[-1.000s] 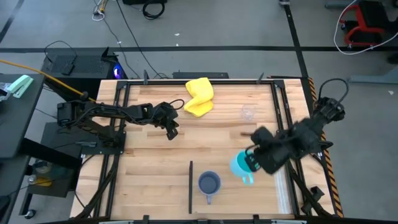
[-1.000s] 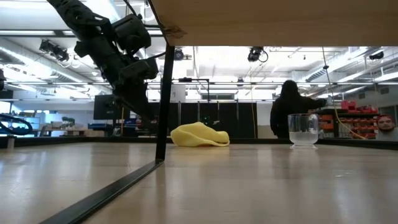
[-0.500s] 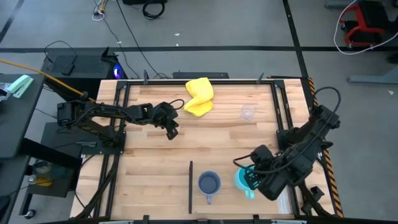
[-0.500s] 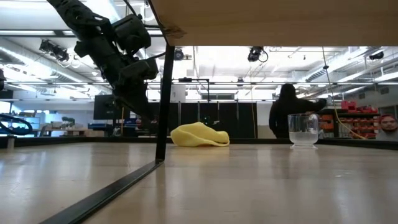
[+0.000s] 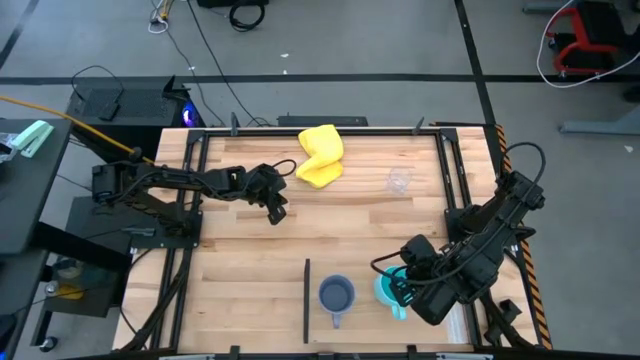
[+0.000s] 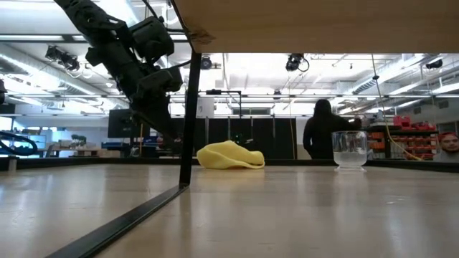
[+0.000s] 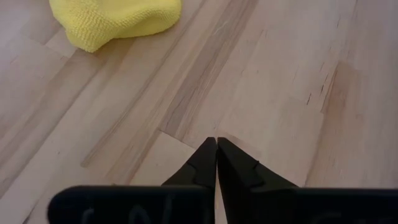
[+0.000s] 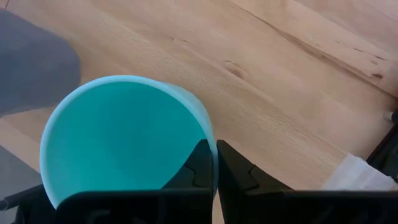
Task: Stack small to large cups/mugs on shelf
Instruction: Put the light blue mug on the shelf
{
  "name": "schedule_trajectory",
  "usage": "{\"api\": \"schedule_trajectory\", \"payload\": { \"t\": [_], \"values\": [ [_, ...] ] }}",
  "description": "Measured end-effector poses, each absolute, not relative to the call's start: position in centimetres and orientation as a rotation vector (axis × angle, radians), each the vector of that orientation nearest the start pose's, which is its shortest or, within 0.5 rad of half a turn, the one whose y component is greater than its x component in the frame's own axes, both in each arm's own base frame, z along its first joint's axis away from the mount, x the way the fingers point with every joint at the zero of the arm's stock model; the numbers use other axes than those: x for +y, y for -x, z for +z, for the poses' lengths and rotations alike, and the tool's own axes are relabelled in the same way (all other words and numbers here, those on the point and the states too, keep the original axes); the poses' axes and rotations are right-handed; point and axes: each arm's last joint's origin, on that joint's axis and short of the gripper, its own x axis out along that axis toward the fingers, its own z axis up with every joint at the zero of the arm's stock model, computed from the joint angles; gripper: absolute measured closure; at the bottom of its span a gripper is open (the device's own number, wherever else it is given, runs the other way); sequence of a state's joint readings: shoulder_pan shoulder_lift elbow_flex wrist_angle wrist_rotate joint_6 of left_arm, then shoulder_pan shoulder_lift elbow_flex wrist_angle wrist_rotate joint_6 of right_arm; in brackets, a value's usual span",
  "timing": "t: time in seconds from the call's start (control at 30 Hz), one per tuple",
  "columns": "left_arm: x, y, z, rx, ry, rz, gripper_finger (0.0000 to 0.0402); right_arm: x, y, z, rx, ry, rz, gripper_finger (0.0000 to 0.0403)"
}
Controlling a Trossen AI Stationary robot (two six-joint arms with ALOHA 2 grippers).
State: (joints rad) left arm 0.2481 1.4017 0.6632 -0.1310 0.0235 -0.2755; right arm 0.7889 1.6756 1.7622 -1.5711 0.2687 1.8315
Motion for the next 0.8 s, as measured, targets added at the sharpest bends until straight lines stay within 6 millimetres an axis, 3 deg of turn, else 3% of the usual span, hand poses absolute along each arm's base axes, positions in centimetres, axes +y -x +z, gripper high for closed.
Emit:
{"api": "schedule_trajectory", "payload": {
  "t": [0.47,0.8],
  "values": [
    [6.3,-25.2,16.9,0.832,0.373,0.328,0.0394,21.2,-21.1,35.2,1.091,-0.806,-0.721,0.0396],
    [6.3,-25.2,16.9,0.832,0.374,0.328,0.0370,21.8,-21.8,34.4,1.109,-0.770,-0.714,0.0395]
  ]
}}
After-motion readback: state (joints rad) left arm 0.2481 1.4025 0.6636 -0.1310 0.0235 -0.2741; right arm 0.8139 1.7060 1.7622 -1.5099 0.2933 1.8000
